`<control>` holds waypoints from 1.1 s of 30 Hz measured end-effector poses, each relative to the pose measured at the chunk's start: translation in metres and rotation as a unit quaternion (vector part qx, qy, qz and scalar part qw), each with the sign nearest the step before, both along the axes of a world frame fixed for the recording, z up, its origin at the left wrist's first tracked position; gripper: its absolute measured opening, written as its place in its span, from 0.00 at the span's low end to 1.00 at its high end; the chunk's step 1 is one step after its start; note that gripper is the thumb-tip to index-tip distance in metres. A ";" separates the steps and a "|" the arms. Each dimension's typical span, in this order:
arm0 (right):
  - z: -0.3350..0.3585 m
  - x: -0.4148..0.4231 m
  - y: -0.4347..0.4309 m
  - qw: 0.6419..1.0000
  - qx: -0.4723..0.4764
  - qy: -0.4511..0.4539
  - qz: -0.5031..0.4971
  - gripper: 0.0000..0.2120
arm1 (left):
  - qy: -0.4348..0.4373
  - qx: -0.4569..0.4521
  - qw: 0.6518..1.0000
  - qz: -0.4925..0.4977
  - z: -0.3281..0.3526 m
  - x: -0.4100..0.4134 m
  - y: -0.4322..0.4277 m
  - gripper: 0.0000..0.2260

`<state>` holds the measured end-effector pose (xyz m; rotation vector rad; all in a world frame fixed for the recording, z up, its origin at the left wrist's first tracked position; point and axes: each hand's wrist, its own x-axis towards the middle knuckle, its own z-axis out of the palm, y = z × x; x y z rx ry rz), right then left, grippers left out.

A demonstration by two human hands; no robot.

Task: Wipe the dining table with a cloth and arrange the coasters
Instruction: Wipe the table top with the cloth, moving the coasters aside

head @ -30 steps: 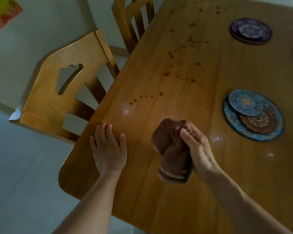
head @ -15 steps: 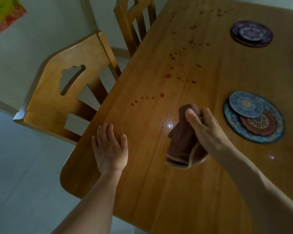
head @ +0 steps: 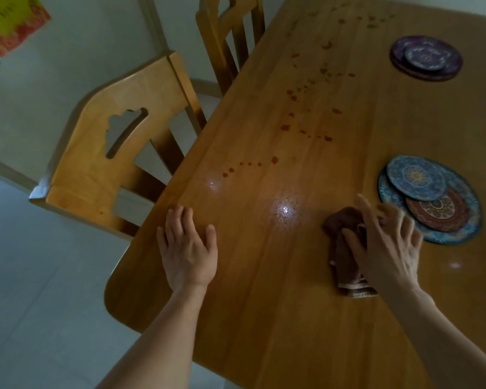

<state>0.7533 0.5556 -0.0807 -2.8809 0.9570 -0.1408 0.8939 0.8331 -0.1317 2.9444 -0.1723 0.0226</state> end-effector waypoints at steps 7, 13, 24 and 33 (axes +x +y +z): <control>-0.027 0.025 0.033 0.994 0.099 0.021 -0.047 0.33 | -0.004 0.005 1.000 0.001 0.000 0.000 -0.002 0.32; -0.031 0.096 0.102 0.981 0.080 0.017 0.174 0.31 | -0.006 0.009 1.000 0.006 -0.001 -0.001 -0.001 0.31; -0.040 0.077 0.035 0.986 0.053 0.016 0.160 0.30 | -0.010 0.006 1.000 0.013 -0.001 0.000 -0.003 0.27; -0.041 0.234 0.098 0.970 0.081 -0.012 0.231 0.27 | -0.042 -0.025 0.999 0.019 -0.006 0.001 -0.003 0.28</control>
